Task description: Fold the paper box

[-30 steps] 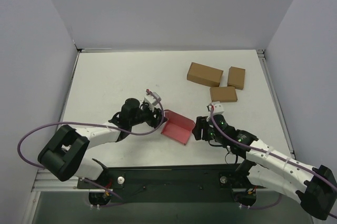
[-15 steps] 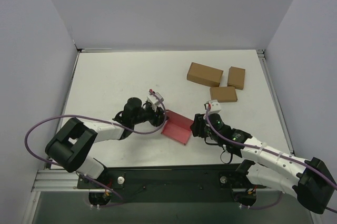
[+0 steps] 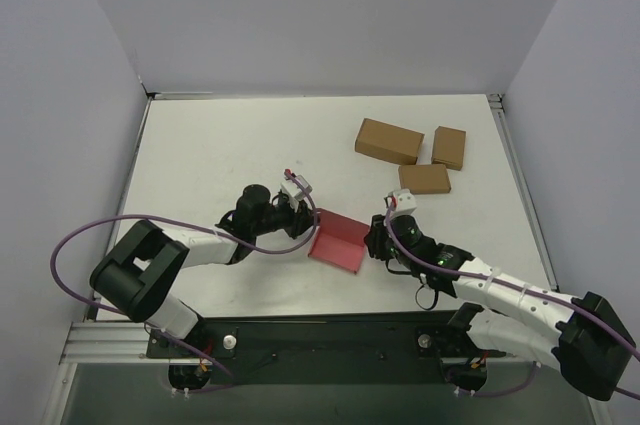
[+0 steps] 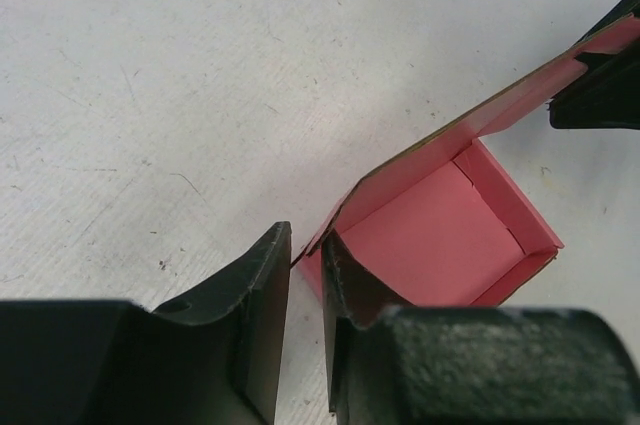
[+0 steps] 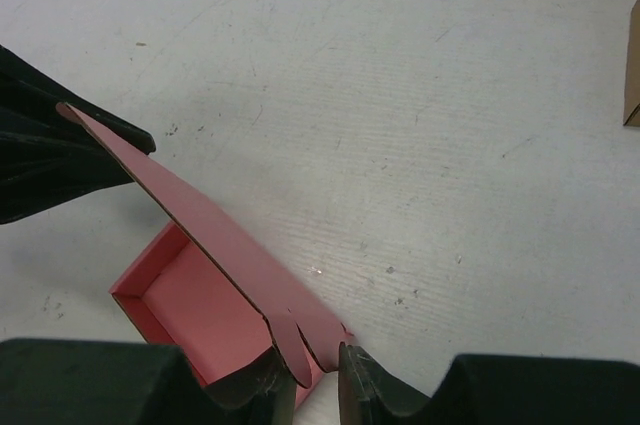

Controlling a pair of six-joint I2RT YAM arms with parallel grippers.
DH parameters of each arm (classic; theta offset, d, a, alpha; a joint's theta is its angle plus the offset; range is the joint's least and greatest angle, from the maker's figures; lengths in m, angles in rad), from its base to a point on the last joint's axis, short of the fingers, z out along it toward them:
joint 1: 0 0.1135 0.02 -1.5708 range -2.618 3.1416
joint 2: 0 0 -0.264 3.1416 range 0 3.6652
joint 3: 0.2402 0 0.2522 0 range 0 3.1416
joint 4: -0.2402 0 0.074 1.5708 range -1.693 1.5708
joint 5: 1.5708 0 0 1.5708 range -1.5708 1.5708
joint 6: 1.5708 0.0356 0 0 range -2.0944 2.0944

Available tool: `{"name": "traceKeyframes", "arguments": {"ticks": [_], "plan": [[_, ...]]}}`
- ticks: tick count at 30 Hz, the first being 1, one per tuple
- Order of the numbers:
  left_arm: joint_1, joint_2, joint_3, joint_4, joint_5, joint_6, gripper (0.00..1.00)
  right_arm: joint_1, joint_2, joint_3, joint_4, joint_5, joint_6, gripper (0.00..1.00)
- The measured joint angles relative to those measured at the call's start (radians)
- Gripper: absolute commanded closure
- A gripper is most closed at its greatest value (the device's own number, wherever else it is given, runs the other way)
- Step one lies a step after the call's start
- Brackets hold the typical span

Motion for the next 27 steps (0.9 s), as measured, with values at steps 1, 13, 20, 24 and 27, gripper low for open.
{"name": "traceKeyframes", "arguments": {"ticks": [1, 13, 20, 24, 27], "plan": [[0.000, 0.001, 0.000, 0.002, 0.000, 0.000, 0.75, 0.000, 0.002, -0.001, 0.005, 0.001, -0.004, 0.77], [-0.012, 0.010, 0.000, 0.019, -0.006, -0.024, 0.99, -0.008, 0.044, -0.008, 0.039, 0.006, -0.038, 0.96], [-0.075, 0.010, 0.002, 0.021, -0.114, -0.058, 1.00, 0.004, 0.061, -0.010, 0.044, 0.072, -0.039, 1.00], [-0.164, 0.010, 0.037, -0.031, -0.289, -0.071, 1.00, 0.047, 0.080, -0.010, 0.039, 0.172, -0.026, 1.00], [-0.220, 0.010, 0.066, -0.081, -0.411, -0.100, 1.00, 0.083, 0.108, 0.002, 0.029, 0.263, 0.001, 1.00]]}}
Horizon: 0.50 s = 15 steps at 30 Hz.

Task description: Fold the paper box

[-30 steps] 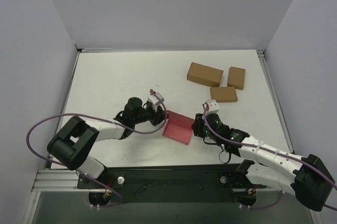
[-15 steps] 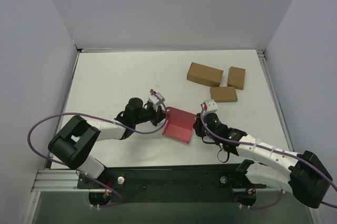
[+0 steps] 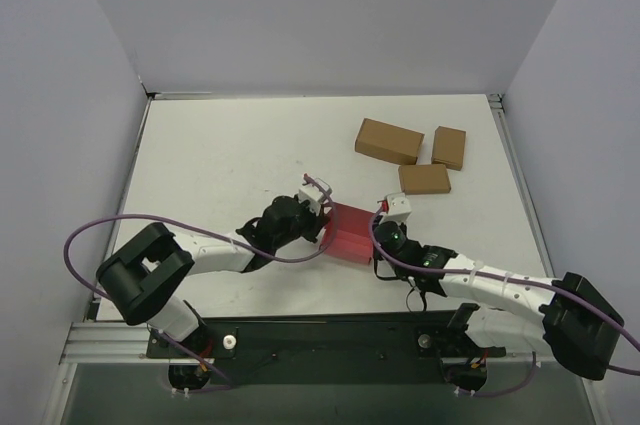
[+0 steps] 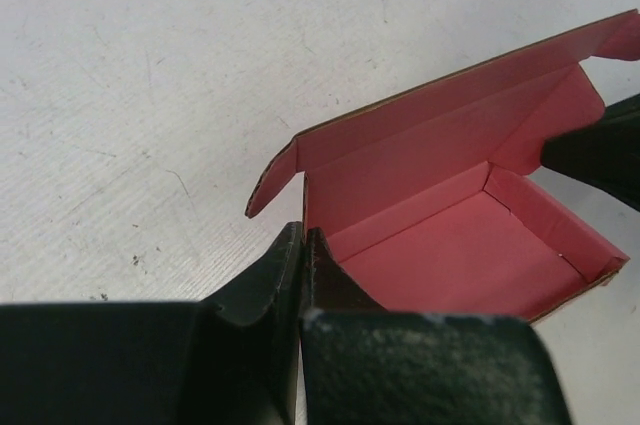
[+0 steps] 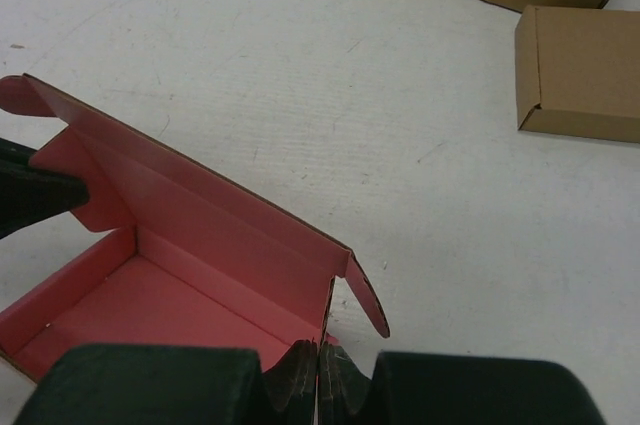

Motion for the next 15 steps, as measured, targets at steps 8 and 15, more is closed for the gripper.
{"name": "traceKeyframes", "arguments": {"ticks": [8, 15], "plan": [[-0.084, -0.002, 0.022, -0.048, -0.216, -0.091, 1.00, 0.058, 0.060, 0.039, -0.018, 0.141, 0.069, 1.00], [-0.105, -0.013, 0.034, -0.055, -0.321, -0.124, 1.00, 0.092, 0.101, 0.095, -0.034, 0.230, 0.094, 1.00]]}}
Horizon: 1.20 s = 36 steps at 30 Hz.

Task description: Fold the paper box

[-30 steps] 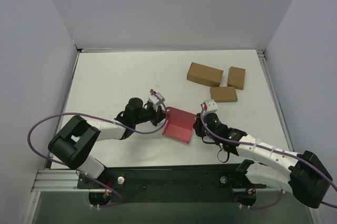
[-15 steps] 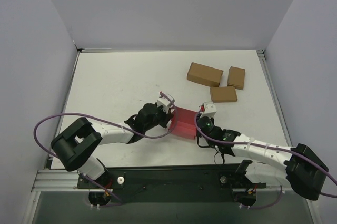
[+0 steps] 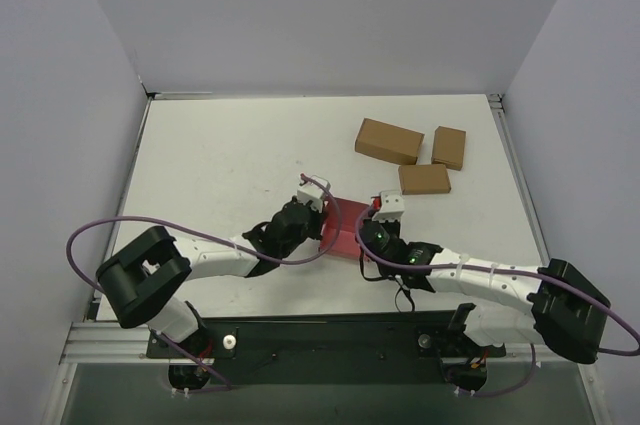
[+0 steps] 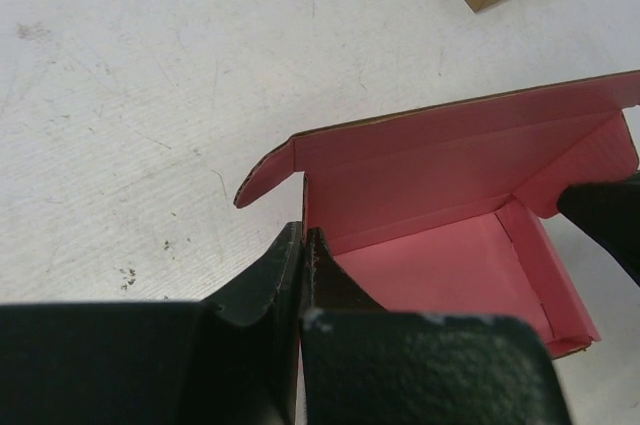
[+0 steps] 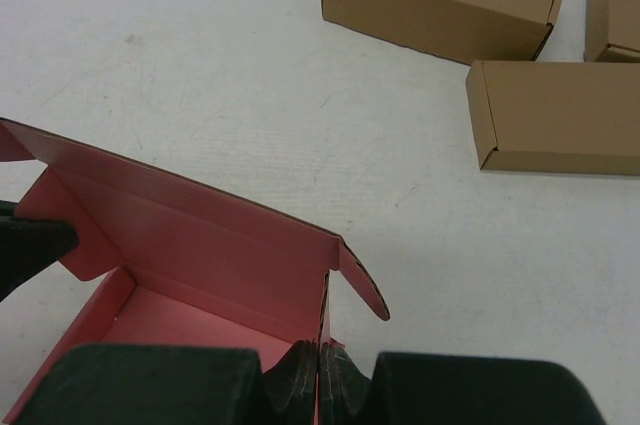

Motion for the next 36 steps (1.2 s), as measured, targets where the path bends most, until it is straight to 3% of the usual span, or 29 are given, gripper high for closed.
{"name": "traceKeyframes", "arguments": {"ticks": [10, 20, 36], "plan": [[0.000, -0.004, 0.000, 0.062, -0.102, -0.007, 1.00, 0.004, 0.101, 0.037, 0.125, 0.090, -0.011, 1.00], [-0.018, 0.022, -0.108, 0.242, -0.124, -0.021, 1.00, 0.009, 0.121, -0.010, 0.238, 0.103, -0.027, 1.00], [-0.118, 0.040, -0.178, 0.335, -0.235, -0.048, 1.00, 0.101, 0.130, -0.033, 0.138, 0.187, 0.093, 1.00]]}}
